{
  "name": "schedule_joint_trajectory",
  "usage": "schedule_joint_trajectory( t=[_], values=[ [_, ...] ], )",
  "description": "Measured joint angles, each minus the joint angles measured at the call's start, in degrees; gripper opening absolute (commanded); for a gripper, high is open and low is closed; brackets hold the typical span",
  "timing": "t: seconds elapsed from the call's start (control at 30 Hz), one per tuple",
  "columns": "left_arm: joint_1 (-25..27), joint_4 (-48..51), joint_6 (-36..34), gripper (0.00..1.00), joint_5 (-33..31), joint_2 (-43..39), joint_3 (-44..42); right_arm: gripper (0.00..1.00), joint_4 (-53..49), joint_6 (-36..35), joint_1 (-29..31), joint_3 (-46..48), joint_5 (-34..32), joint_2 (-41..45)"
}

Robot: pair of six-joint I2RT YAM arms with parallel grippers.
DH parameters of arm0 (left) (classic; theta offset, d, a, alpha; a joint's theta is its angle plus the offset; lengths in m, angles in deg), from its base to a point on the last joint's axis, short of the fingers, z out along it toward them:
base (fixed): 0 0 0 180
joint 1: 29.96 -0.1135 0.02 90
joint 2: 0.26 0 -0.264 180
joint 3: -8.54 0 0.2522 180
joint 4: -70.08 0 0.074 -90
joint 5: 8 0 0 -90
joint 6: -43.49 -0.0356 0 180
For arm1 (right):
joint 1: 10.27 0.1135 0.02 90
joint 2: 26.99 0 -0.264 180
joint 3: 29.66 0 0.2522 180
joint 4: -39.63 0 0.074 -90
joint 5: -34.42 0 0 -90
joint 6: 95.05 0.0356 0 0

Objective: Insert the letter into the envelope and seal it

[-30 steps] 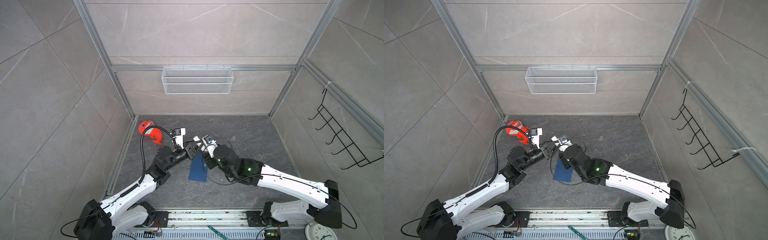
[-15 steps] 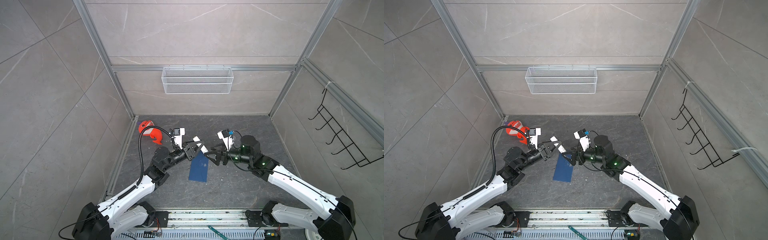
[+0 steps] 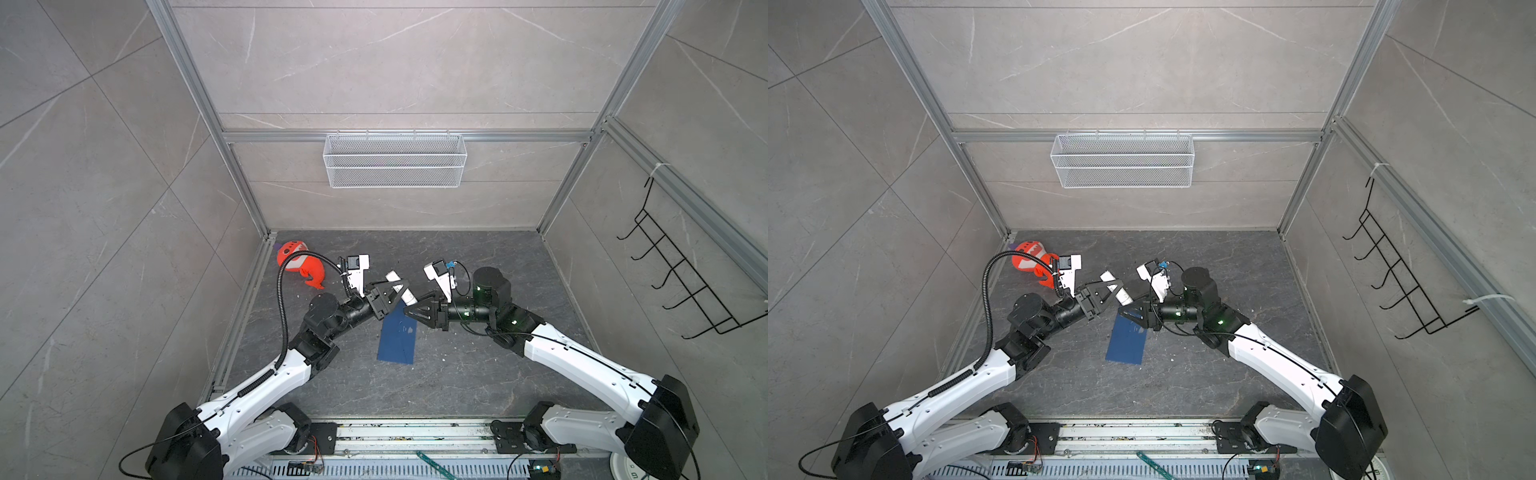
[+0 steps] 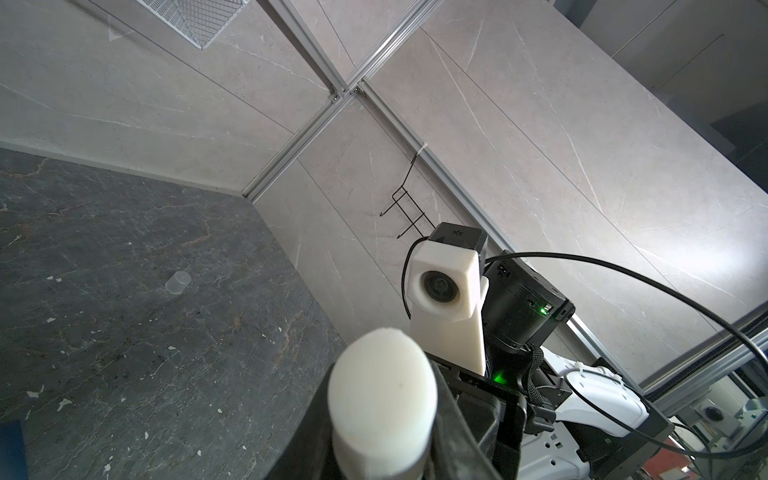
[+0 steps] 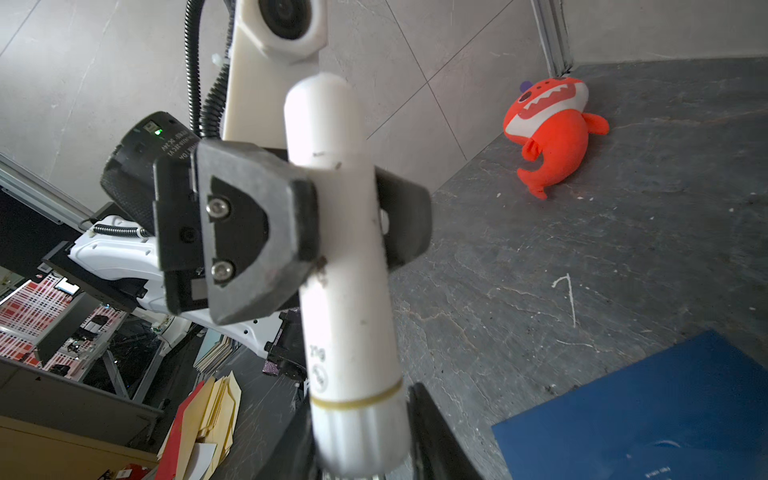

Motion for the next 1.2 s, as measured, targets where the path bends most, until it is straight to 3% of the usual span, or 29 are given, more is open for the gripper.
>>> schedule_joint_trajectory(
  t=[0.1,0.23,0.4,0.6,0.67,0.77,0.93,1.2],
  values=[
    [0.00,-0.44,0.20,0.00,0.09,0.00,-0.37,0.54,0.11,0.66,0.00,-0.04,-0.15,0.00],
    [0.00,-0.42,0.50,0.00,0.44,-0.02,-0.96,0.55,-0.52,-0.28,0.00,-0.57,-1.09,0.02],
    [0.00,-0.15,0.79,0.00,0.46,0.02,-0.98,0.29,-1.60,-1.07,0.02,-1.05,-2.25,0.02],
    [-0.13,0.02,1.86,0.00,0.42,0.35,-0.98,0.05,-4.04,-2.14,0.24,-2.27,-3.32,0.02],
    [-0.13,0.24,1.95,0.00,0.35,0.42,-0.98,0.00,-6.03,-2.73,0.57,-3.02,-4.72,0.02],
    [-0.28,1.11,1.92,0.00,0.11,0.44,-0.98,0.00,-9.33,-3.93,1.73,-4.31,-8.50,0.04],
    [-0.39,2.51,1.81,0.00,-0.76,0.70,-0.96,0.00,-17.40,-8.22,7.56,-7.96,-24.04,0.24],
    [-1.22,2.99,0.55,0.00,-2.45,0.96,-0.94,0.00,-28.65,-16.83,24.02,-18.14,-66.45,-6.95]
  ],
)
